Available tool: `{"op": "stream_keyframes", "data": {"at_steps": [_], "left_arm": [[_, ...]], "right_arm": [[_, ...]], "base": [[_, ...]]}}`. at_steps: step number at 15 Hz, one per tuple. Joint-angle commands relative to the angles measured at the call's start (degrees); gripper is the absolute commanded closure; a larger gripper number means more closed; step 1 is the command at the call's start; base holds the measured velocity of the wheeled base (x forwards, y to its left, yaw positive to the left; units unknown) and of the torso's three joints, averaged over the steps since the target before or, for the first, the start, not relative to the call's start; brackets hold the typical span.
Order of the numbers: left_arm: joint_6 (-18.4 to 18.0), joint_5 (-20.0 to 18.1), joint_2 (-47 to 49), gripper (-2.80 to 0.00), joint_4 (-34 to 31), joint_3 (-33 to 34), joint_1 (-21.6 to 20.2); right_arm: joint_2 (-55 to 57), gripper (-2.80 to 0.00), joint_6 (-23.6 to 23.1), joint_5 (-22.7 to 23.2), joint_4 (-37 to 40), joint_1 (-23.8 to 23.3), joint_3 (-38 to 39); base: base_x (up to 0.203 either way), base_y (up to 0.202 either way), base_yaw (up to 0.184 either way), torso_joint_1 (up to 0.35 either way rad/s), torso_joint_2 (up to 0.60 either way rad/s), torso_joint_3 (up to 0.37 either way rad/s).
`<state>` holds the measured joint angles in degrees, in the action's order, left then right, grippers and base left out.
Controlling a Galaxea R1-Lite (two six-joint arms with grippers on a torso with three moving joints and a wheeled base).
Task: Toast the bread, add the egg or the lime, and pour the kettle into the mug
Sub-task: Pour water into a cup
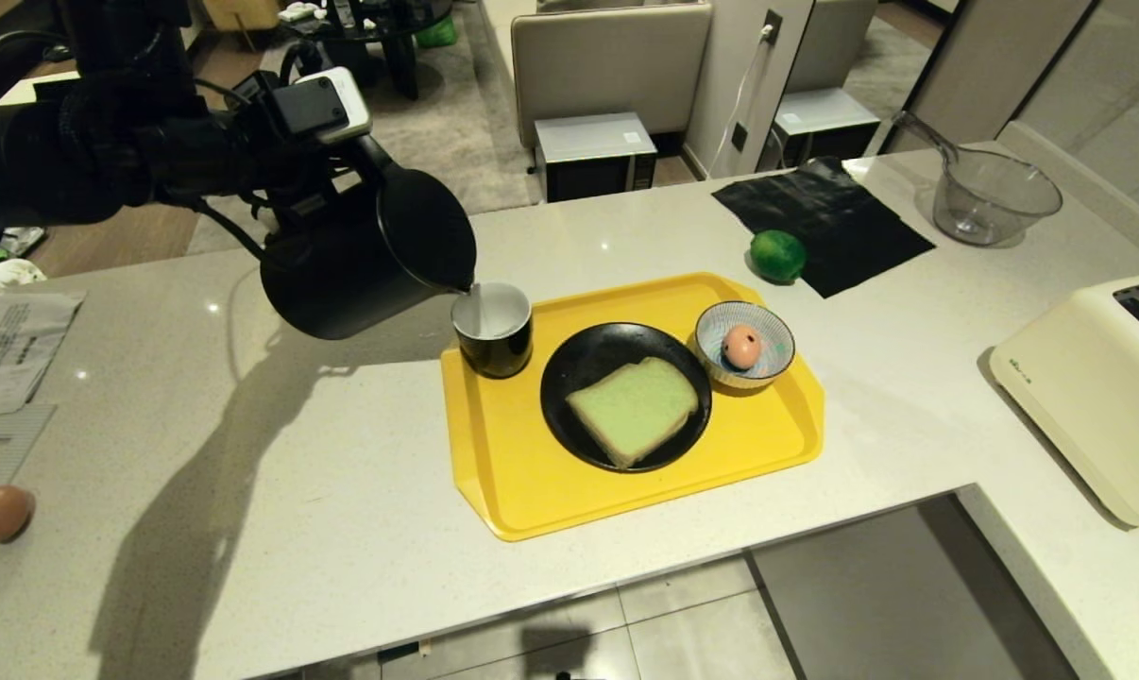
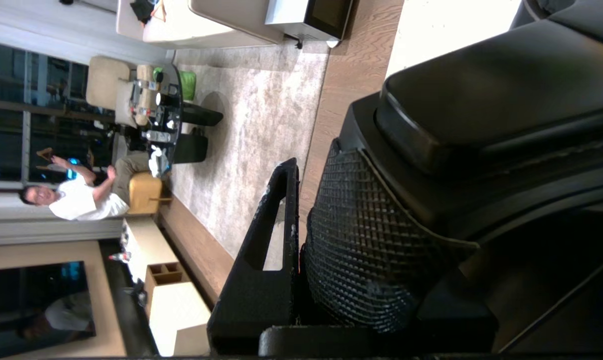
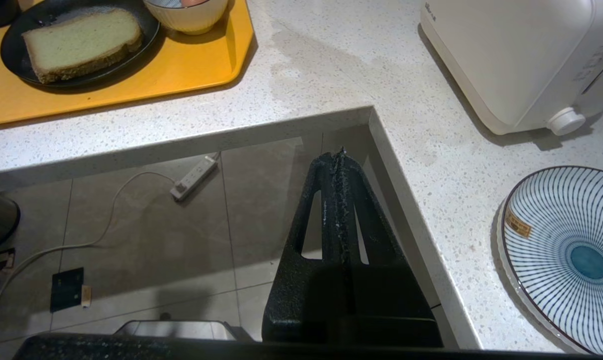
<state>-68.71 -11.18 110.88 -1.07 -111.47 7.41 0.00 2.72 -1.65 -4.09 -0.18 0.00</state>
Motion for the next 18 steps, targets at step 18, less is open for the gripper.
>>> {"op": "stream_keyframes", "data": {"at_steps": [18], "left_arm": [[-2.6,1.6,1.4,0.00,0.0,-0.1,-0.4]], "right_arm": [[0.1,0.00,0.0,-0.1,0.0,0.0,1.6]], "base": [[0.000,0.000,0.000,0.000,0.00,0.000]]}}
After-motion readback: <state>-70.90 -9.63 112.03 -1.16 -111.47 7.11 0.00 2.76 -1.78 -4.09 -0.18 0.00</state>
